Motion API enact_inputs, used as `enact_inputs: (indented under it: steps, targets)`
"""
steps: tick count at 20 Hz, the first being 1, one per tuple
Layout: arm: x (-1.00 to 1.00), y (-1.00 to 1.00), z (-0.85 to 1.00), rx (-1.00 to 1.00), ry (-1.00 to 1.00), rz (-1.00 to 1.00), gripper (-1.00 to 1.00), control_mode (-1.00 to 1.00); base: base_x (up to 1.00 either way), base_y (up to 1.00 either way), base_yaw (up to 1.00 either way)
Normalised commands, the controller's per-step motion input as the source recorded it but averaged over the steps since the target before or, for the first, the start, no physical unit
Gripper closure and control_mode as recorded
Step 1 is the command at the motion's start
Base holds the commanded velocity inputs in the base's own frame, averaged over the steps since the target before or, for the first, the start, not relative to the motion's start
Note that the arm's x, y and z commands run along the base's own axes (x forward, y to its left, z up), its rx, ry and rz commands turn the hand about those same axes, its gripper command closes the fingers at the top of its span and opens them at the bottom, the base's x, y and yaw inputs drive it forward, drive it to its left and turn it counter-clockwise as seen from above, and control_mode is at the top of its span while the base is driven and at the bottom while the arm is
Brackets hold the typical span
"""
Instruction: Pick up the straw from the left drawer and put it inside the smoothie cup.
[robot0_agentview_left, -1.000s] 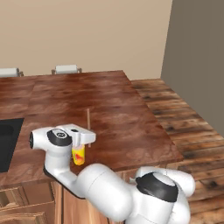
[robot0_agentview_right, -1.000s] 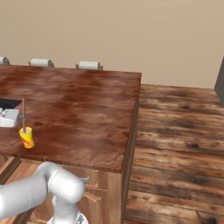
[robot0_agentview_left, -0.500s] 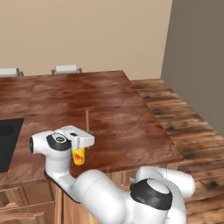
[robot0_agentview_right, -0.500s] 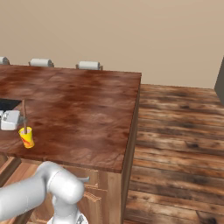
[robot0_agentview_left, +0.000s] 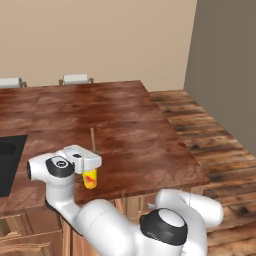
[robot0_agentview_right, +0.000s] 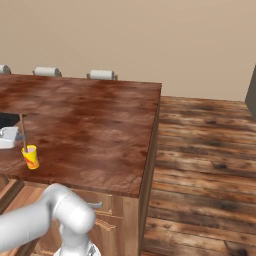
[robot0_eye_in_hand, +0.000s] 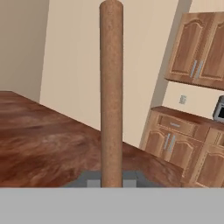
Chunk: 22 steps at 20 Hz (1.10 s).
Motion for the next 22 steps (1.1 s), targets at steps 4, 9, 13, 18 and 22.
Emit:
enact_inputs:
  steps: [4,9,13,18,22]
  targets:
    - [0.12,0.05,-0.05,-0.01,-0.06,0.0,1.0,-1.0,0.0,0.0,0.0]
    - [0.15,0.04,-0.1,0.0,-0.07,0.0,1.0,-1.0,0.0,0.0,0.0]
    - [0.17,0.12,-0.11,0.0,-0.03,0.0,1.0,-1.0,0.0,0.0,0.0]
    - [0.1,0.14,-0.12,0.0,-0.01,0.0,1.0,-1.0,0.0,0.0,0.0]
    - [0.1,0.13,-0.11,0.0,-0.01,0.0,1.0,-1.0,0.0,0.0,0.0]
